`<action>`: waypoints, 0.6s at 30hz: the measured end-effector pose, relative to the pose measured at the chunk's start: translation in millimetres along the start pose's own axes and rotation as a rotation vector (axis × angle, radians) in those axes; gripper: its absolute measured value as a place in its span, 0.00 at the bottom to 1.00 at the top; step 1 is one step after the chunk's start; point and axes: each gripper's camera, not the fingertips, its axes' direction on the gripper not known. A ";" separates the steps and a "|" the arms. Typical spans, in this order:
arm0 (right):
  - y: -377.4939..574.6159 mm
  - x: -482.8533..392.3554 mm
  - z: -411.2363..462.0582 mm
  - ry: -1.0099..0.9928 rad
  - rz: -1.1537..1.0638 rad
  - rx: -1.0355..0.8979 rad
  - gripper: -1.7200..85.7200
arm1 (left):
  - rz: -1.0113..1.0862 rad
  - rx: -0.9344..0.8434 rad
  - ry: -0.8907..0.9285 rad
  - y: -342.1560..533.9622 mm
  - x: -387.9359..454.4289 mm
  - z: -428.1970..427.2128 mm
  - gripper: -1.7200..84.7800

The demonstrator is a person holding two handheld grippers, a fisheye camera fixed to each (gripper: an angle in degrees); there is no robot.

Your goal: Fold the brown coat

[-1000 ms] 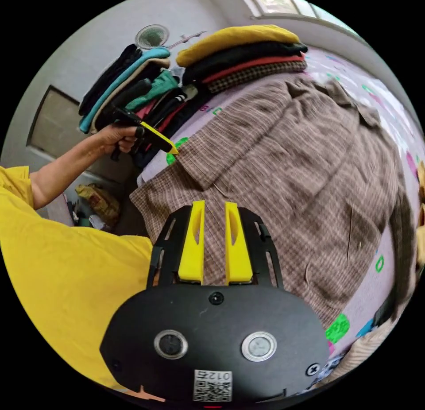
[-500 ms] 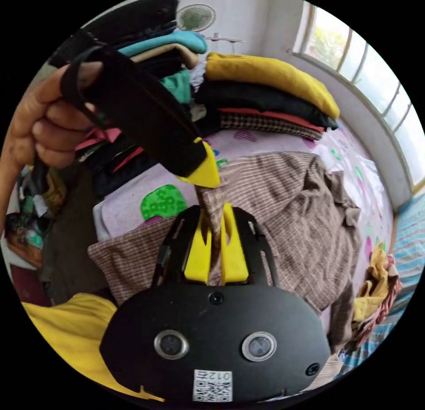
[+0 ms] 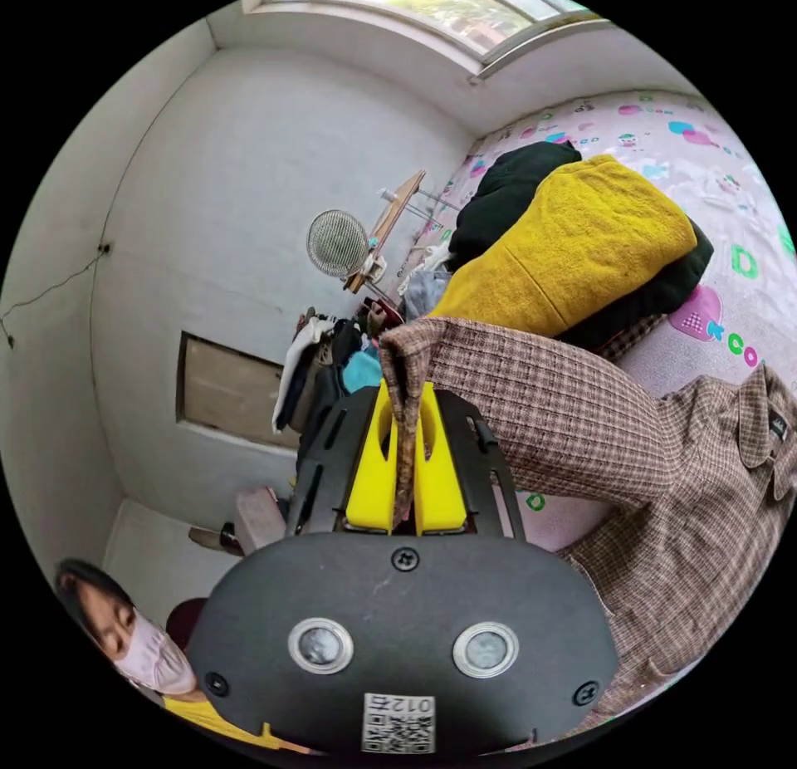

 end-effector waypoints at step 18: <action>1.3 158.0 -164.9 -0.087 -0.015 0.111 0.03 | -0.388 0.032 -0.382 -150.9 -69.5 204.7 0.02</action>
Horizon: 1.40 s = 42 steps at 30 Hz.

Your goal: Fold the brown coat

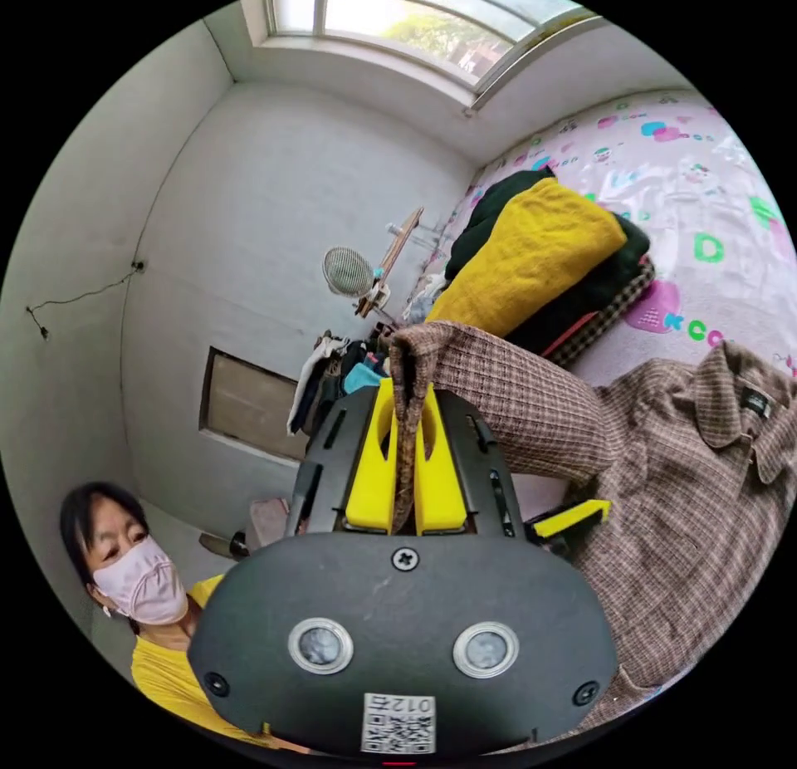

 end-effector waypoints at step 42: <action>24.9 323.1 121.2 0.555 -0.333 -0.465 0.13 | -0.059 0.411 0.386 29.3 -174.1 -29.2 0.03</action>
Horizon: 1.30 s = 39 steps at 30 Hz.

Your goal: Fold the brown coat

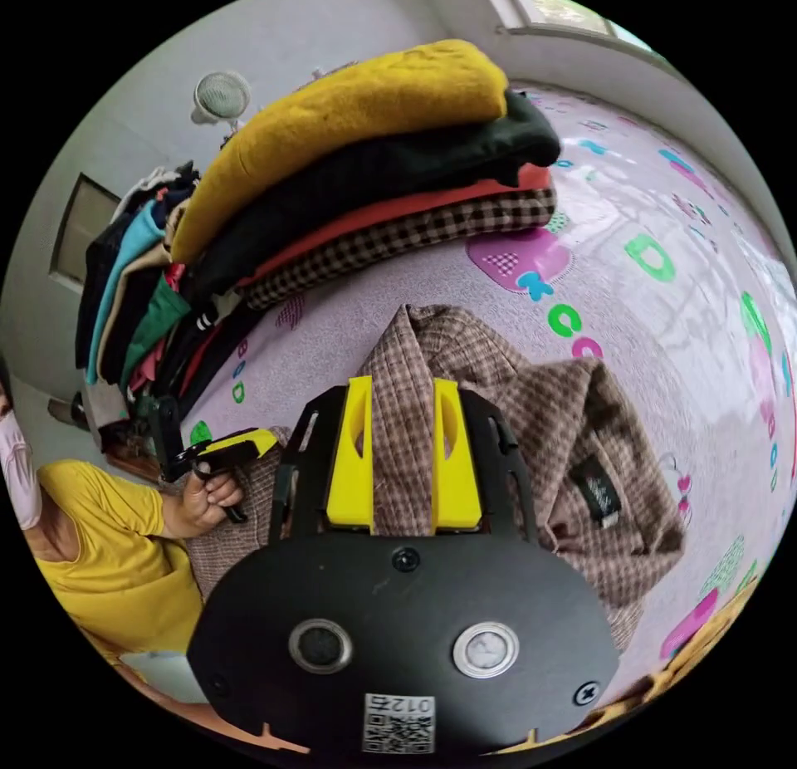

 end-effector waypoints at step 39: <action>89.7 -28.1 61.8 0.025 -0.053 0.026 0.02 | 0.120 0.330 -0.107 31.2 -37.0 -81.0 0.02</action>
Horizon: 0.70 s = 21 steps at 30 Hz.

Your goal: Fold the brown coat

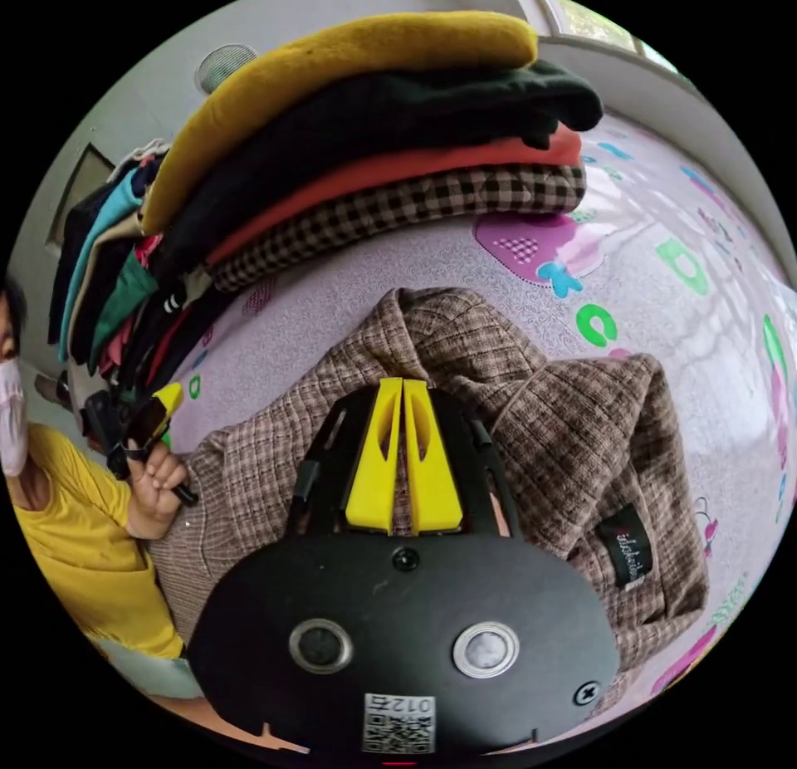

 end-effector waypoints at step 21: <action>42.0 -72.4 -58.7 -0.335 0.153 0.180 0.03 | -0.100 -0.013 0.036 0.2 -31.2 3.4 0.02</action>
